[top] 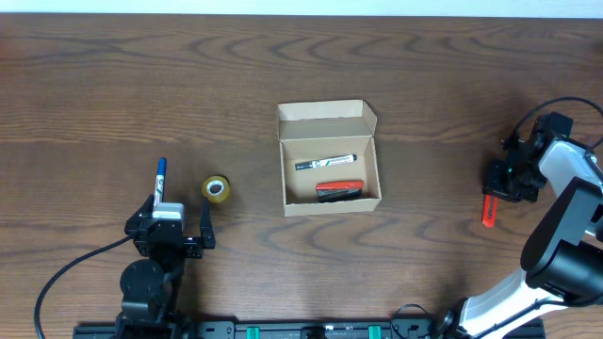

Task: Pack container
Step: 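Move the right gripper to the red box cutter and grasp it, then carry the box cutter into the box and open the right gripper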

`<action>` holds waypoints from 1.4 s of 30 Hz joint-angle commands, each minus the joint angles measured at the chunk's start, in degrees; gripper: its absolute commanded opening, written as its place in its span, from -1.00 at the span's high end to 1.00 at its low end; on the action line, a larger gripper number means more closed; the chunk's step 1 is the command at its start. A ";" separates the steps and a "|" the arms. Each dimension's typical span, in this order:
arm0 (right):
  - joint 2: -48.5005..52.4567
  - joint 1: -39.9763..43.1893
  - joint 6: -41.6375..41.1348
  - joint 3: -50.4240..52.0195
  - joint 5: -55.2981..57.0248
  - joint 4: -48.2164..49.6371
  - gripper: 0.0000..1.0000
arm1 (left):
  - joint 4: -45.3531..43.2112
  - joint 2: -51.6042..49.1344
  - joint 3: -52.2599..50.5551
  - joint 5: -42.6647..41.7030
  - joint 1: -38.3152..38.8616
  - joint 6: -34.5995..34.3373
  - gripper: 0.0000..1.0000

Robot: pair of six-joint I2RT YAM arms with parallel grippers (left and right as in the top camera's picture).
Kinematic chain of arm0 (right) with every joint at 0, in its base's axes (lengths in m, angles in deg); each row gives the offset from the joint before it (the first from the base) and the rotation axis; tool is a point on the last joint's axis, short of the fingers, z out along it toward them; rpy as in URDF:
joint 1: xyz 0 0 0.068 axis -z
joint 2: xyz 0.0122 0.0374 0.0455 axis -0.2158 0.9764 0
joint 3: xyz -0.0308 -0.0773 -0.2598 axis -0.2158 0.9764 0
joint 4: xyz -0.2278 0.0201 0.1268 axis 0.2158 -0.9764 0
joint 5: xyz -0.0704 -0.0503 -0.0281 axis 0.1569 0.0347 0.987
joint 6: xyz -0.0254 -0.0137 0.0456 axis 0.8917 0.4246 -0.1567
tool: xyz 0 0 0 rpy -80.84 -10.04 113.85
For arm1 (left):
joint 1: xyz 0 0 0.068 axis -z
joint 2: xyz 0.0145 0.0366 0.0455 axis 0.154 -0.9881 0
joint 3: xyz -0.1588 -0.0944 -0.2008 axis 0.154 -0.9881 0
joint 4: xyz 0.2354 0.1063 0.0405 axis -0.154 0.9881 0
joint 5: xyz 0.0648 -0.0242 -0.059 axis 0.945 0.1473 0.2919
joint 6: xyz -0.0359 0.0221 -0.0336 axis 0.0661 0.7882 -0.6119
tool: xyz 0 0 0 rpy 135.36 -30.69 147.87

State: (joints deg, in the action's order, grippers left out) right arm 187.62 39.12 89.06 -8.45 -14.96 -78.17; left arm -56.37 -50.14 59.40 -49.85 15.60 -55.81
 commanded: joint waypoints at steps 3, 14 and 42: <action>1.88 -0.90 -0.46 1.84 -2.86 0.55 0.97 | 0.59 0.37 -1.57 0.15 -0.35 0.20 -0.91; -7.98 -11.65 1.90 -4.37 -6.58 -1.05 0.97 | 0.59 0.37 -1.57 0.15 -0.35 0.20 -0.90; -15.06 -52.61 61.29 -21.59 -16.33 -22.36 0.98 | 0.61 0.37 -1.57 0.17 -0.35 0.20 -0.91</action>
State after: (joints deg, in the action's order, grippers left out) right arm 170.95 -12.18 145.91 -29.43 -30.02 -100.46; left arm -56.37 -50.14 59.40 -49.85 15.60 -55.81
